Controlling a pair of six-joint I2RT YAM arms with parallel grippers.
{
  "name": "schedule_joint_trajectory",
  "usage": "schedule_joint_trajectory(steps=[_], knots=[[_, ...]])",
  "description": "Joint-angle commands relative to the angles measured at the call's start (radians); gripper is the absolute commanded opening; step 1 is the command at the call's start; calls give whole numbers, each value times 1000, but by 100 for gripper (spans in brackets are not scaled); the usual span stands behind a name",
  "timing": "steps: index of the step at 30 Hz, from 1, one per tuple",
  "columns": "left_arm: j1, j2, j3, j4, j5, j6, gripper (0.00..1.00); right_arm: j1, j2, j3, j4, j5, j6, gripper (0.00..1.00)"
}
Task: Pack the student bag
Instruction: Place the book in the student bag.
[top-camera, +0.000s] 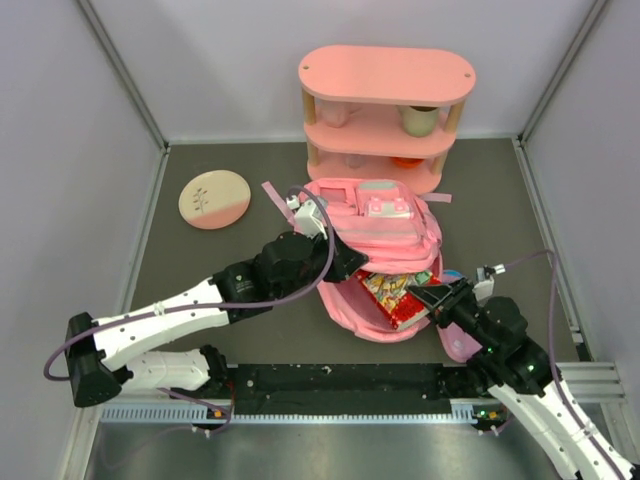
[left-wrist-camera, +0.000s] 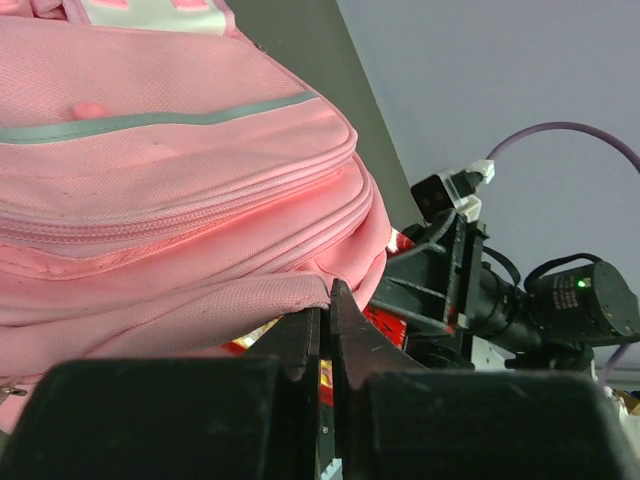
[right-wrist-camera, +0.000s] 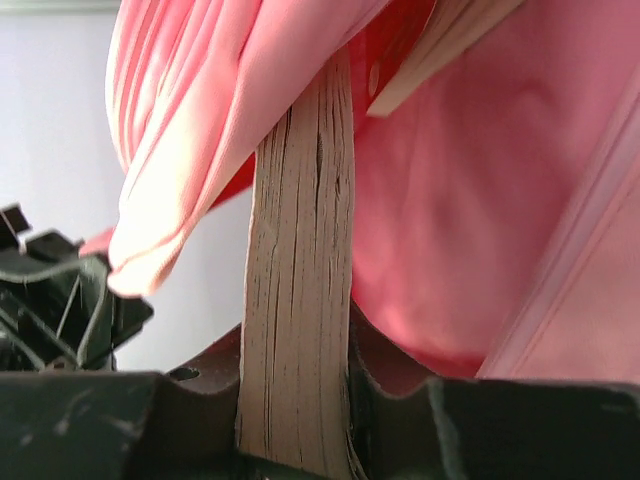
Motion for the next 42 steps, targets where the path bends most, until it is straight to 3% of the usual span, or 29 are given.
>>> schedule_joint_trajectory(steps=[1, 5, 13, 21, 24, 29, 33, 34, 37, 42], knots=[[-33, -54, 8, 224, 39, -27, 0, 7, -92, -51, 267, 202, 62, 0], [-50, -29, 12, 248, 47, -32, 0, 9, -14, -119, 393, 327, 56, 0], [-58, -23, -9, 284, 45, -45, 0, 10, 425, -108, 760, 366, 63, 0], [-56, -54, -37, 259, 12, -39, 0, 23, 767, 31, 780, 415, 71, 1], [-56, -61, -51, 258, -4, -36, 0, 38, 905, 91, 781, 433, 98, 7], [-55, -75, -51, 236, -22, -30, 0, 39, 1081, 177, 785, 335, 79, 28], [-50, -97, -64, 221, -42, -29, 0, 38, 1074, 130, 766, 230, 34, 51], [-48, -106, -69, 216, -47, -29, 0, 39, 1030, 114, 722, 225, 22, 64], [-45, -115, -77, 212, -56, -22, 0, 39, 927, 47, 644, 255, 22, 79], [-41, -106, -77, 216, -47, -19, 0, 38, 669, -28, 535, 285, 11, 73]])
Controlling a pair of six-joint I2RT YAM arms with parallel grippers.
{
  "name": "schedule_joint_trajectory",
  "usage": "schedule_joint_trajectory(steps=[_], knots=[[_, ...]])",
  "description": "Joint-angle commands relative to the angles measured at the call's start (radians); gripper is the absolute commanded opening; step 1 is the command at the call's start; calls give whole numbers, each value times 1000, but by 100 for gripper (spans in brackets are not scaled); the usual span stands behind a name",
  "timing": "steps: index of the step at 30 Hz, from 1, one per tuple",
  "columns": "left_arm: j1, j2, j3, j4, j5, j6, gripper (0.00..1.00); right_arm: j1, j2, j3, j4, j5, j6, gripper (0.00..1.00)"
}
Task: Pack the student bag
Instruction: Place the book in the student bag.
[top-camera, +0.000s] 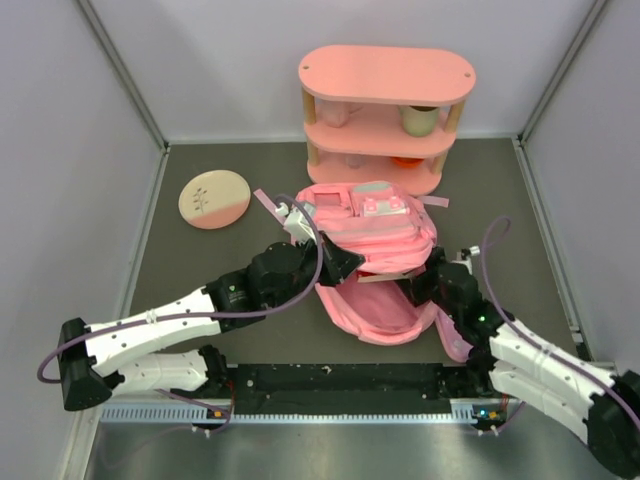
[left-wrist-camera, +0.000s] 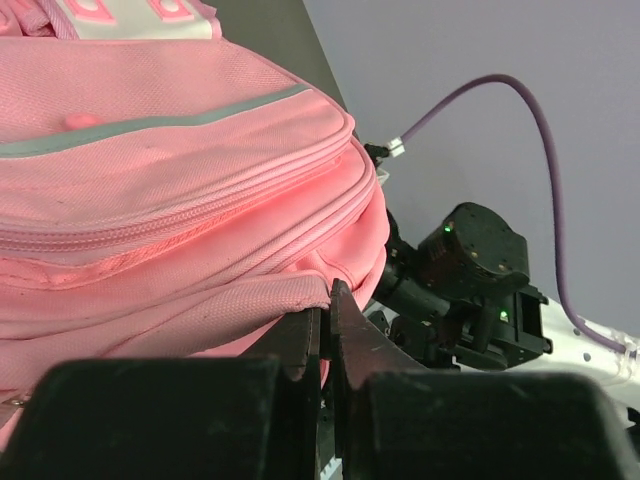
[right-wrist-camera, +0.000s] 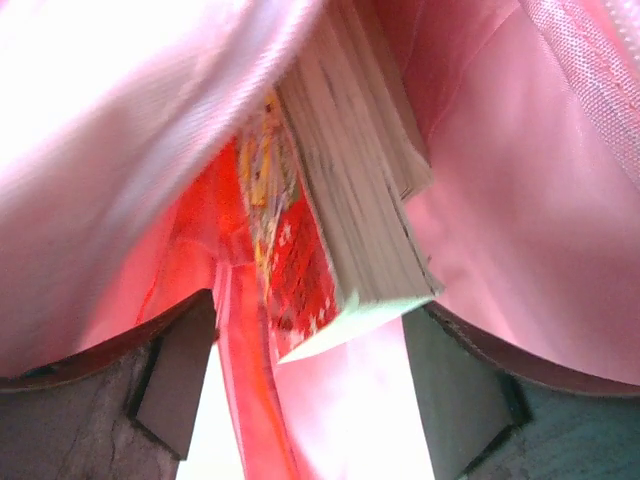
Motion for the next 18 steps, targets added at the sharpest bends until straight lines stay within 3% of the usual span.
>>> schedule_joint_trajectory(steps=[1, 5, 7, 12, 16, 17, 18], knots=[[1, -30, 13, 119, 35, 17, 0, 8, -172, -32, -59, 34, -39, 55], [4, -13, 11, 136, 59, 8, 0, 7, -180, -72, 11, 51, -28, 19], [5, -8, 11, 137, 70, 5, 0, 7, -95, -58, 68, 28, -27, 6], [7, -18, 1, 136, 79, 0, 0, 7, 173, 18, 301, -22, -28, 0], [7, -21, 2, 122, 92, 0, 0, 8, 245, 49, 381, 11, -17, 0], [8, -24, -1, 116, 89, 0, 0, 10, 245, 51, 372, 48, -16, 1], [8, -34, -8, 113, 84, 0, 0, 10, 244, 48, 372, 57, -17, 13]])
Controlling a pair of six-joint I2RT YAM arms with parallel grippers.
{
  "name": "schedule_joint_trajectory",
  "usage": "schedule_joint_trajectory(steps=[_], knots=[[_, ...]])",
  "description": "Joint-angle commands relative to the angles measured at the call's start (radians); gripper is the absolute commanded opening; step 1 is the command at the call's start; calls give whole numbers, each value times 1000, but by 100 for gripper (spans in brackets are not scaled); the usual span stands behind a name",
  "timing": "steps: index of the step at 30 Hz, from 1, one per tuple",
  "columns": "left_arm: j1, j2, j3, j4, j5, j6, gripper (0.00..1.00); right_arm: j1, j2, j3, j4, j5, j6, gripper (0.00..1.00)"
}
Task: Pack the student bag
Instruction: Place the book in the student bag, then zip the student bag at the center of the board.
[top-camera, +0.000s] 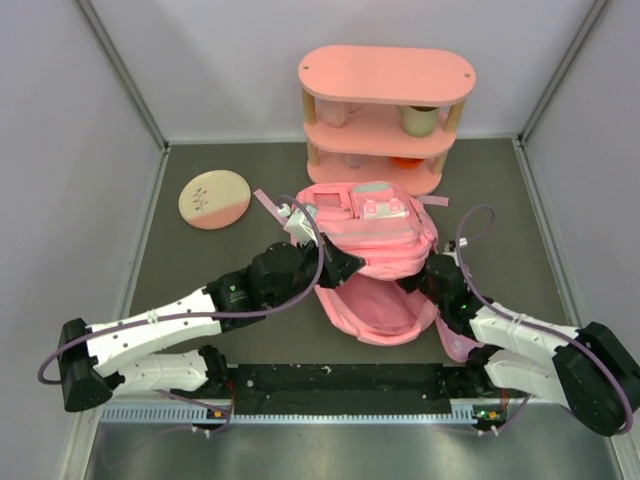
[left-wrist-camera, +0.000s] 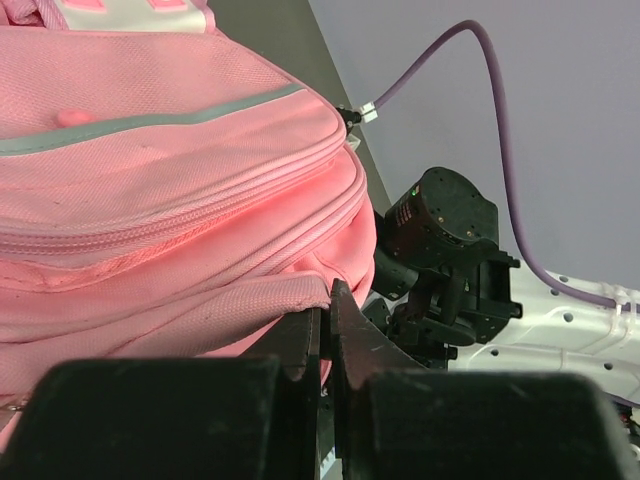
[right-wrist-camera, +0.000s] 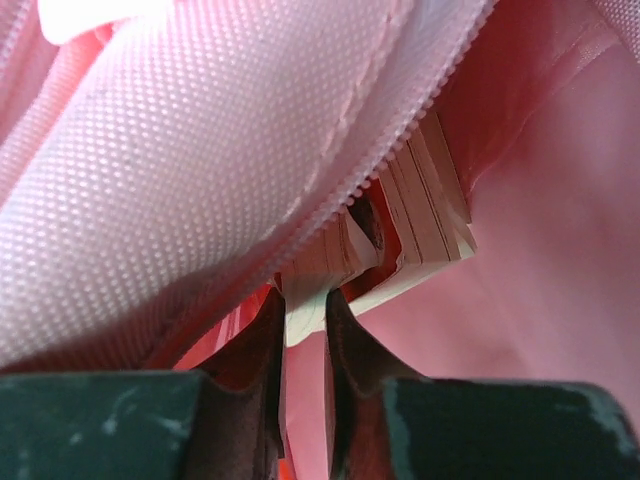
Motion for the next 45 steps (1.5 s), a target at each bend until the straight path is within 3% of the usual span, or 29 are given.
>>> schedule_joint_trajectory(steps=[1, 2, 3, 5, 6, 7, 11, 15, 18, 23, 24, 25, 26, 28, 29, 36, 41, 45], knots=[[0, -42, 1, 98, 19, 0, 0, 9, -2, 34, 101, 56, -15, 21], [0, -48, -5, 88, 7, -2, 0, 9, -17, 23, 95, 41, -28, 29], [0, -66, -18, 75, -7, -2, 0, 9, -36, 22, 83, 18, -70, 48], [6, -88, -35, 39, -42, -11, 0, 9, -115, 14, -21, -59, -120, 55], [16, -111, -56, 34, -47, -16, 0, 10, -157, 6, -70, -80, -162, 66], [21, -120, -70, 34, -50, -19, 0, 10, -198, -9, -98, -102, -185, 70], [56, -175, -120, -44, -84, -30, 0, 13, -515, -80, -345, -148, -253, 79], [127, -232, -183, -70, -49, -42, 0, 13, -870, -78, -636, -205, -297, 80], [141, -249, -202, -78, -17, -16, 0, 12, -999, -48, -769, -225, -292, 80], [139, -232, -217, -44, 167, 56, 0, 12, -1006, 84, -948, -135, -360, 81], [138, -217, -219, -49, 200, 75, 5, 12, -990, 104, -975, -104, -371, 80], [136, -211, -214, -99, 255, 82, 37, 12, -943, 123, -1017, -78, -384, 81], [121, -208, -210, -118, 255, 87, 52, 12, -918, 156, -1029, -24, -409, 82], [87, -227, -202, -181, 163, 105, 66, 12, -855, 192, -1055, 20, -430, 85], [49, -244, -196, -243, 124, 112, 96, 12, -787, 225, -1074, 48, -461, 88], [32, -439, -133, -523, -110, 103, 99, 13, -593, 307, -1140, 133, -510, 98], [30, -511, -107, -627, -248, 86, 99, 12, -568, 289, -1128, 111, -500, 99], [41, -461, -118, -592, -323, 157, 98, 13, -550, 259, -1063, 48, -504, 99]])
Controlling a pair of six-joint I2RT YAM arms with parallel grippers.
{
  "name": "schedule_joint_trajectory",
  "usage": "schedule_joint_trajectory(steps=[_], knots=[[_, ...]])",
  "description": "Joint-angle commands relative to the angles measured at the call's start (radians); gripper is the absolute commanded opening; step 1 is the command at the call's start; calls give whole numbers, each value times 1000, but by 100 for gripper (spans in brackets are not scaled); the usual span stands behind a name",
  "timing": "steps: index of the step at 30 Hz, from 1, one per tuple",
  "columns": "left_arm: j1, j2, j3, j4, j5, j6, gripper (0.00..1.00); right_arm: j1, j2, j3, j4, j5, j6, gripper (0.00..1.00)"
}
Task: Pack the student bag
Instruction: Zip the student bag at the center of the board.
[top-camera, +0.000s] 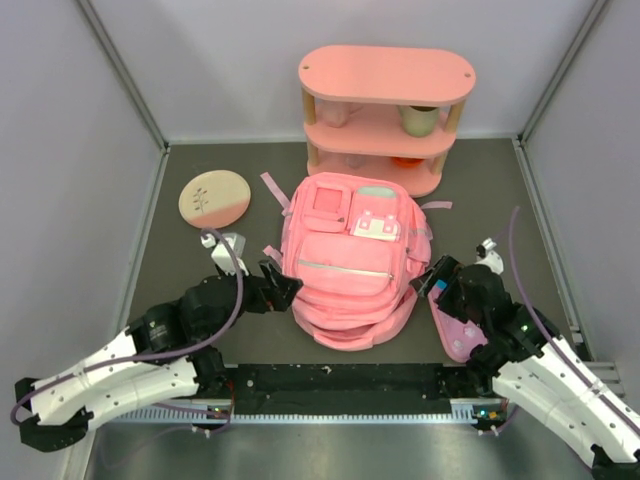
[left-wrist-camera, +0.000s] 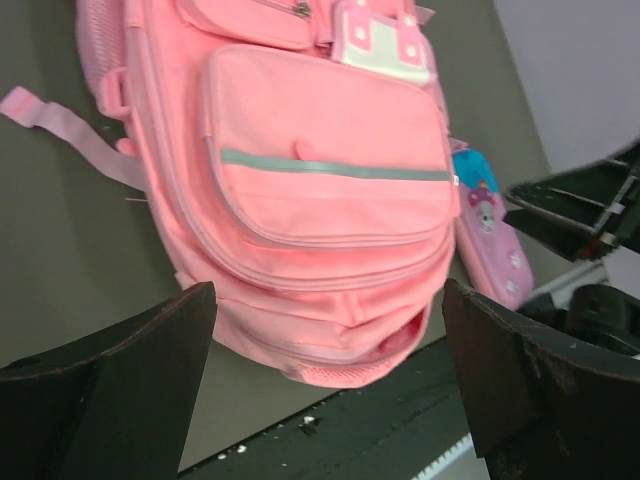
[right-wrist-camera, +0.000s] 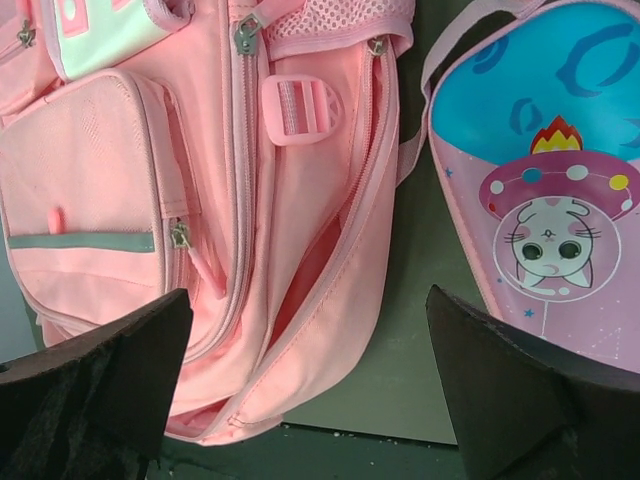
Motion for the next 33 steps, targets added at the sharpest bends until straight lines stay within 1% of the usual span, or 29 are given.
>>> schedule_joint_trajectory(steps=[1, 2, 3, 4, 5, 7, 8, 9, 10, 12, 13, 14, 15, 17, 18, 19, 21, 22, 24, 26, 27, 28, 29, 30, 31, 32, 33], knots=[[21, 87, 26, -33, -116, 78, 98, 7, 33, -11, 97, -50, -23, 99], [65, 155, 43, -30, -104, 89, 98, 7, 42, -16, 114, -74, -18, 99], [101, 190, 49, -20, -78, 114, 99, 8, 57, -18, 132, -84, -15, 99], [144, 222, 54, 14, 16, 134, 99, 7, 91, -19, 154, -99, -12, 99], [226, 268, 54, 43, 57, 147, 98, 7, 111, -19, 165, -107, -9, 99], [312, 292, 34, 118, 156, 194, 99, 7, 143, -15, 175, -122, -9, 99], [345, 311, 17, 181, 192, 208, 99, 5, 169, -18, 183, -130, -3, 99], [377, 321, 11, 204, 224, 219, 98, 5, 178, -22, 191, -139, 0, 99], [439, 330, 3, 235, 303, 228, 99, 5, 188, -31, 201, -162, 3, 99], [504, 365, -31, 328, 388, 241, 99, 5, 198, -45, 227, -182, 23, 99], [559, 381, -58, 364, 451, 241, 99, 5, 200, -64, 232, -191, 29, 99], [578, 408, -74, 402, 533, 242, 99, 5, 197, -74, 249, -196, 43, 99], [595, 422, -90, 497, 575, 241, 99, 4, 195, -84, 254, -199, 49, 99], [624, 471, -132, 574, 647, 228, 99, 5, 194, -107, 269, -203, 59, 99], [633, 491, -144, 652, 675, 225, 99, 5, 194, -113, 292, -208, 59, 99], [646, 535, -166, 690, 703, 222, 99, 5, 195, -120, 313, -223, 52, 99], [653, 584, -175, 755, 778, 204, 99, 5, 218, -127, 370, -235, 46, 99], [655, 632, -175, 763, 805, 202, 99, 5, 232, -128, 384, -236, 37, 99], [655, 678, -169, 763, 857, 205, 99, 5, 270, -121, 401, -266, 26, 99], [656, 733, -198, 842, 890, 181, 87, 5, 339, -107, 428, -286, 0, 99], [656, 747, -207, 867, 910, 170, 75, 5, 362, -102, 441, -295, -6, 99], [656, 769, -228, 920, 945, 158, 52, 5, 411, -90, 456, -309, -23, 96], [655, 767, -238, 936, 962, 135, 41, 5, 431, -84, 468, -318, -33, 92], [655, 763, -250, 948, 968, 124, 32, 5, 447, -73, 479, -326, -44, 88], [655, 732, -278, 955, 964, 112, 23, 7, 479, -68, 494, -335, -64, 78], [655, 709, -293, 955, 951, 97, 7, 5, 488, -64, 501, -335, -73, 74], [655, 682, -310, 946, 942, 89, 1, 5, 499, -53, 505, -335, -81, 71]])
